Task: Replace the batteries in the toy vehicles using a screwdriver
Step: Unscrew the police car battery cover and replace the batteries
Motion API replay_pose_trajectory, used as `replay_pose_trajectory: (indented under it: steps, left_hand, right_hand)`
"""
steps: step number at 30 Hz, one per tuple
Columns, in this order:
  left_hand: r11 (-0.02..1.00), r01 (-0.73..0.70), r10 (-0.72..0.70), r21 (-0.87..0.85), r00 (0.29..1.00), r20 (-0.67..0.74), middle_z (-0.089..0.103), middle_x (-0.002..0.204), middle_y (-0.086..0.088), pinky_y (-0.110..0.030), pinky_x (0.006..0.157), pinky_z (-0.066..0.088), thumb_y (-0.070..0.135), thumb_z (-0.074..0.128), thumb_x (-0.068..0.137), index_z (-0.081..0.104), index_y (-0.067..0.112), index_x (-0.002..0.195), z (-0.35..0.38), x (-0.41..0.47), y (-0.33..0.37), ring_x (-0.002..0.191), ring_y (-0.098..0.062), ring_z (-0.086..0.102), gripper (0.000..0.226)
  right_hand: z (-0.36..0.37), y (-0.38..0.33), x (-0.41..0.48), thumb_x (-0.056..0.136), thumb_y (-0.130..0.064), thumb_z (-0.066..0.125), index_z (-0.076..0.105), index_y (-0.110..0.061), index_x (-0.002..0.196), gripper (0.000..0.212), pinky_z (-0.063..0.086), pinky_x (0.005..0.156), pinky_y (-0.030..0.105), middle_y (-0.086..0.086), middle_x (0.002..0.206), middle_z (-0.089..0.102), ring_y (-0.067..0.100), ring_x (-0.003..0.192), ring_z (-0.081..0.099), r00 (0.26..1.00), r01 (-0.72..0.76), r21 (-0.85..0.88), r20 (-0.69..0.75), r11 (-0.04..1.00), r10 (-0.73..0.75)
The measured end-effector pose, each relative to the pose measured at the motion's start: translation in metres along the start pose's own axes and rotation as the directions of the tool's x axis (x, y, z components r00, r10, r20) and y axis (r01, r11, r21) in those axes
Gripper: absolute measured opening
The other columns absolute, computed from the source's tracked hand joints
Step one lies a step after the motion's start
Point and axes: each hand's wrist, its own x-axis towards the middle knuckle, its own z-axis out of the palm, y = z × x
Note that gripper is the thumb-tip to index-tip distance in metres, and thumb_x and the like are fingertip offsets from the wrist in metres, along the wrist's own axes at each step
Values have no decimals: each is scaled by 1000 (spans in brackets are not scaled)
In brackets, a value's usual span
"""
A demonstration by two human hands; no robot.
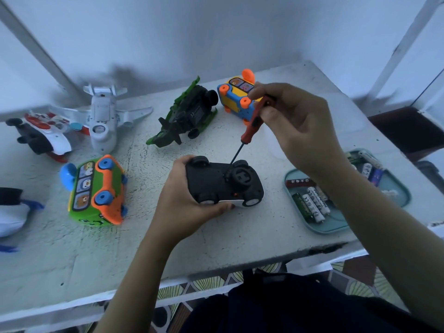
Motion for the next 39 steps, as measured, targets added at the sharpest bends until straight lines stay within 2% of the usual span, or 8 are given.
replay_pose_trajectory:
  steps: [3,5,14,22,26,29,32,39]
  left_hand:
    - [1000,10,-10,-19,1000,4,56,112,14,-18,81,51,42,87,44,42,28,121,0,0,1,99,1,58,90]
    - [1000,11,-10,-25,1000,6,56,112,13,-16,80,50,40,87,45,42,28,121,1,-1,0,99,1,58,89]
    - [999,3,-3,-32,1000,5,55,112,15,-16,80,50,40,87,45,41,28,121,1,-1,0,99,2,58,89]
    - [999,11,-11,-44,1000,6,55,111,14,-16,81,51,43,95,42,42,26,121,1,-1,1,98,3,57,97]
    - [999,18,-18,-42,1000,4,55,112,13,-17,81,51,32,97,45,42,23,122,2,-1,1,98,2,58,95]
    - [999,13,-13,-33,1000,7,55,111,13,-14,80,50,20,94,51,42,23,122,1,0,-1,97,3,58,89]
    - [1000,4,-4,-22,1000,7,55,110,13,-11,78,49,19,94,51,41,25,121,1,0,-1,97,4,57,88]
    - [1000,-5,5,-25,1000,0,55,110,13,-11,77,49,19,94,51,42,23,121,2,-1,-1,97,5,58,88]
  right_hand:
    - [0,0,1,88,-18,67,71,-19,94,7,51,95,42,5,86,68,7,101,64,995,-13,-9,-100,1000,13]
    - [-1,1,3,85,-23,72,75,-17,92,10,52,88,46,5,83,68,22,91,67,993,-18,-19,-119,1000,15]
    - [-8,3,4,92,-7,49,67,-11,103,22,43,104,44,5,69,73,14,87,70,999,-29,-47,20,998,30]
    - [-8,2,3,90,-11,65,71,-11,101,13,39,108,43,3,66,73,17,92,70,1000,18,33,-19,999,-17]
    - [-16,3,3,93,-8,54,63,-7,109,18,45,96,29,14,82,72,15,86,72,994,-46,53,101,998,40]
    - [-20,0,5,97,-3,45,64,-5,113,24,44,94,20,4,81,75,16,108,65,979,-72,3,194,997,70]
    - [-17,-2,7,97,-9,51,68,-10,110,21,35,110,29,-1,77,74,4,105,60,989,-3,-18,149,1000,6]
    - [-11,-2,2,92,-10,60,65,-7,109,18,39,109,40,5,71,74,14,88,70,999,21,2,27,1000,-21]
